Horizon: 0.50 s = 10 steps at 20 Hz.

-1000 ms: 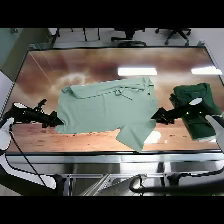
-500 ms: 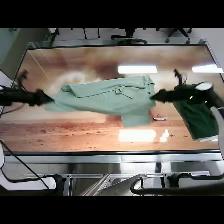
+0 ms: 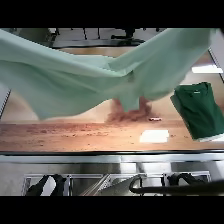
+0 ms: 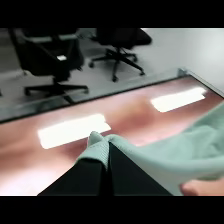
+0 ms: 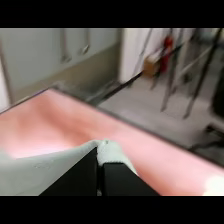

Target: Fold the shirts.

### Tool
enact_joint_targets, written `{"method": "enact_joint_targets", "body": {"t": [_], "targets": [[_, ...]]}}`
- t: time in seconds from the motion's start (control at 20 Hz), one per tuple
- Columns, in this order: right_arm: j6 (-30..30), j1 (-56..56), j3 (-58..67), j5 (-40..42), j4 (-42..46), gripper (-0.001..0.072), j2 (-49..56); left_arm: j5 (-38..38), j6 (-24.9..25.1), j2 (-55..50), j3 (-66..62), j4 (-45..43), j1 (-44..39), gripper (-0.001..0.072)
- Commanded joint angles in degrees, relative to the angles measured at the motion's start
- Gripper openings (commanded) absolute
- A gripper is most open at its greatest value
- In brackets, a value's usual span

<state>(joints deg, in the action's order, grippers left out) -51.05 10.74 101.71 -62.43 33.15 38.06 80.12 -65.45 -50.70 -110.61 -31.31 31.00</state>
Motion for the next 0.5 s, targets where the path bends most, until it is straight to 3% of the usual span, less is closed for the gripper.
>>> {"method": "enact_joint_targets", "body": {"t": [0.0, 0.2, 0.35, 0.45], "targets": [[-1.0, 0.0, 2.1, 3.5, 8.4, 0.0016, -4.4, -2.5, -1.9, 6.4, 1.0, -4.8, 2.9, 0.0010], [-3.9, -0.1, -1.2, -1.7, 10.7, 0.0015, 3.6, -0.4, -1.6, 0.6, 14.7, -7.3, -3.6, 0.0010], [-3.5, -0.2, -8.5, -3.6, 8.3, 0.0015, 13.3, -4.6, 2.7, -9.3, 23.9, -9.5, -10.9, 0.0010], [-2.4, -0.2, -13.1, -3.4, 8.2, 0.0016, 21.4, -8.7, 3.0, -18.3, 26.9, -12.6, -15.2, 0.0011]]}}
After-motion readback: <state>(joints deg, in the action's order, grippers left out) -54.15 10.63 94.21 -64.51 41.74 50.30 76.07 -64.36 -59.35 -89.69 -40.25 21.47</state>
